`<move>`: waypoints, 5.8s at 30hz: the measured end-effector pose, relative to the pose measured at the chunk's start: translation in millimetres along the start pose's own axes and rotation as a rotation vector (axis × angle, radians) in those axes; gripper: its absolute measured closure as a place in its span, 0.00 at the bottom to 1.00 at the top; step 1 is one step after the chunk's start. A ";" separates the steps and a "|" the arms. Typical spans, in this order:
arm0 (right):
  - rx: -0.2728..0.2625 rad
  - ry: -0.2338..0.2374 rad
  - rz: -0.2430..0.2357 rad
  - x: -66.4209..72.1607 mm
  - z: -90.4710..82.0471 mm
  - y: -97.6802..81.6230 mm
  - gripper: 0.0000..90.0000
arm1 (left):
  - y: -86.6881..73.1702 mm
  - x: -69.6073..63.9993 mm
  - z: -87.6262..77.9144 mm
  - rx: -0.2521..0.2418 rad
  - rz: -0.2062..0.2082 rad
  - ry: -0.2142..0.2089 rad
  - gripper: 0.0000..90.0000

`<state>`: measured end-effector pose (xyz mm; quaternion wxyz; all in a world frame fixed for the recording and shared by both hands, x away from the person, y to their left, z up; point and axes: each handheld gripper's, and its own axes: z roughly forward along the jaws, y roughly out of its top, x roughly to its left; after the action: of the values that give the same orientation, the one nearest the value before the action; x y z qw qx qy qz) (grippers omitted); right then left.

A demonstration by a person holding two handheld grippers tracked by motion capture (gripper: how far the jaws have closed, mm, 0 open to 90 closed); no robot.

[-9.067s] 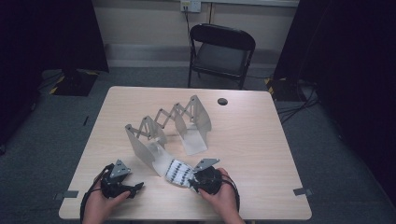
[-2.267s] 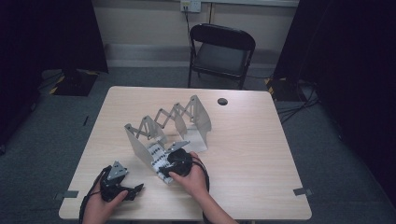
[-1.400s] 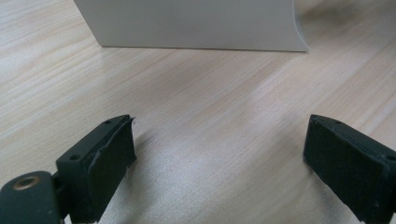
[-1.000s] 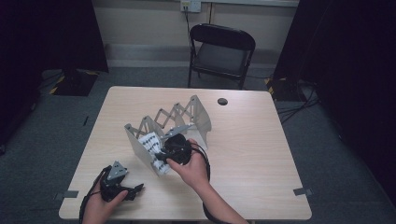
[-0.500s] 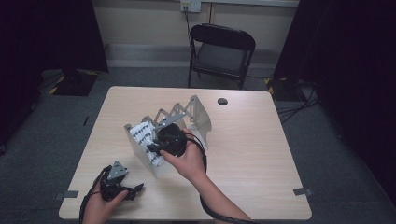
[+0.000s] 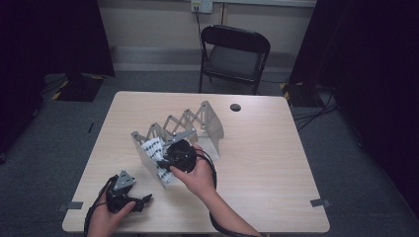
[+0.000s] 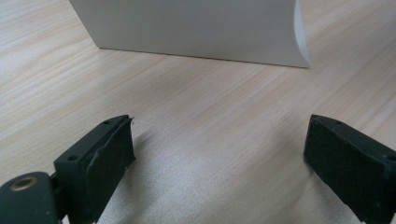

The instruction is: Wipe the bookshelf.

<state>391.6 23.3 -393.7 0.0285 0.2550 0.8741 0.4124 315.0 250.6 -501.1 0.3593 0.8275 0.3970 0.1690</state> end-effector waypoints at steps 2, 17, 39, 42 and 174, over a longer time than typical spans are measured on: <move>0.009 0.003 0.010 -1.6 5.8 -6.5 0.84 | 0.0 0.0 0.0 0.000 0.000 0.000 0.09; 0.092 -0.024 0.037 -8.6 40.8 -47.5 0.84 | 0.0 0.0 0.0 0.000 0.000 0.000 0.09; 0.110 -0.046 0.035 -11.5 32.0 -54.3 0.82 | 0.0 0.0 0.0 0.000 0.000 0.001 0.09; 0.085 -0.047 0.032 -10.8 18.0 -42.9 0.82 | -0.1 -0.2 0.1 -0.002 0.000 0.004 0.09; 0.070 -0.129 0.079 -25.7 33.8 -58.2 0.59 | 0.5 -0.2 0.8 0.000 -0.001 0.004 0.08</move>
<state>398.1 4.4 -462.9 0.0594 0.3160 0.8737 0.3651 315.6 249.8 -501.2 0.3585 0.8271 0.3980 0.1704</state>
